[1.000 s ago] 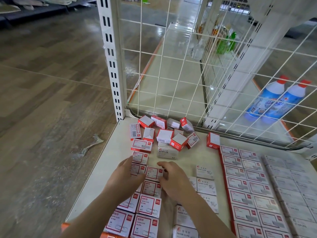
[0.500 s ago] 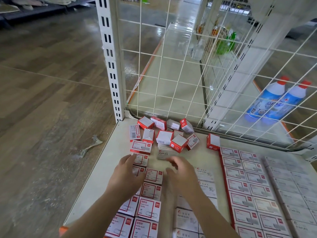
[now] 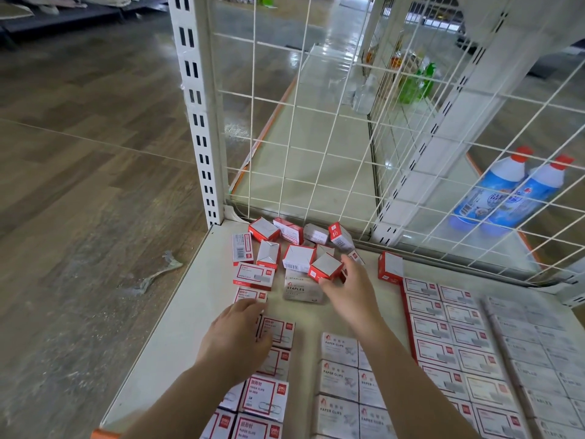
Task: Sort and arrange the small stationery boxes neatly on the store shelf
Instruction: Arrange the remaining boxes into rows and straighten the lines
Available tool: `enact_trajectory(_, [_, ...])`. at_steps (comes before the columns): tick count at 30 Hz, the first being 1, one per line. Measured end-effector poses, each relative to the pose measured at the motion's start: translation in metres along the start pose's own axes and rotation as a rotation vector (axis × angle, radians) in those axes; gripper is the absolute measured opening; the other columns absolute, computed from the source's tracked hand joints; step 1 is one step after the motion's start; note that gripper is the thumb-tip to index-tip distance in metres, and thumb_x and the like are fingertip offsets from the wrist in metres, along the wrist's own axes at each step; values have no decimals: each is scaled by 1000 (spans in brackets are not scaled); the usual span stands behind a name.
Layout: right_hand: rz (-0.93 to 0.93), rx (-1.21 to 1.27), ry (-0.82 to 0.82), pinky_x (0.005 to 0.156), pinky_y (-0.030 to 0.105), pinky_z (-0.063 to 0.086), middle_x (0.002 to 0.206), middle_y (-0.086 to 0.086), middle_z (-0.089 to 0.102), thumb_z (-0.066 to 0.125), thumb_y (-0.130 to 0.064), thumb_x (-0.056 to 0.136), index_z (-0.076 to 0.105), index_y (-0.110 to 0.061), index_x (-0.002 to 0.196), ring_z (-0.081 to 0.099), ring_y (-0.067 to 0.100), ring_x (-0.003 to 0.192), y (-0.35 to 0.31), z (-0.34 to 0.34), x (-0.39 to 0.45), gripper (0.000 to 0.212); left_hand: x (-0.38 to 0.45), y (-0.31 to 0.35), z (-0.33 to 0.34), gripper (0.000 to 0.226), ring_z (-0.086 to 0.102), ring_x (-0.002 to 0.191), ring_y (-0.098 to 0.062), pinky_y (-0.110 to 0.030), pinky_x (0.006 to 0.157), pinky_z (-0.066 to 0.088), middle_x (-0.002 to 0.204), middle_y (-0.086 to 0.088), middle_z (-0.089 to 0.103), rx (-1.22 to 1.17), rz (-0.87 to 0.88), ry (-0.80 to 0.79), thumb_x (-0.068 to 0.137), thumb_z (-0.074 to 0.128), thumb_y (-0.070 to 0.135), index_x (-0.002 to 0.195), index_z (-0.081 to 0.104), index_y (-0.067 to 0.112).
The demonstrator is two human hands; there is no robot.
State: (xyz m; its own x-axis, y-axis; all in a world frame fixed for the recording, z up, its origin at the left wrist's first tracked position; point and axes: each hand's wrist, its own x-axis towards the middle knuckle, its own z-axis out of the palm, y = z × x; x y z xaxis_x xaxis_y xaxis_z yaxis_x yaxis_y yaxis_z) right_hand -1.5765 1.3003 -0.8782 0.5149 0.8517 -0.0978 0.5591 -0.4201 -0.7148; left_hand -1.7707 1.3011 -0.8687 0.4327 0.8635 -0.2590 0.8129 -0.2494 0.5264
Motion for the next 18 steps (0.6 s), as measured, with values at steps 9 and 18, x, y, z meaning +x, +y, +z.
enact_trajectory(9, [5,115,22,83,15,32,125,1,56,67,-13,83,47,-12,132,46,3,97,-10,-17,-15,53,-1,-3,-4,48,44,126,-11,-29,99,46,144,11,38,-90,-49,72,92,50,29,139,40,29])
enact_trajectory(18, [19,285,-163,100,30,43,114,-10,59,71,-21,79,54,-20,124,55,7,107,-13,-30,-57,48,-10,18,-14,54,42,126,-9,-24,99,41,143,16,38,-31,135,124,90,56,32,138,32,40])
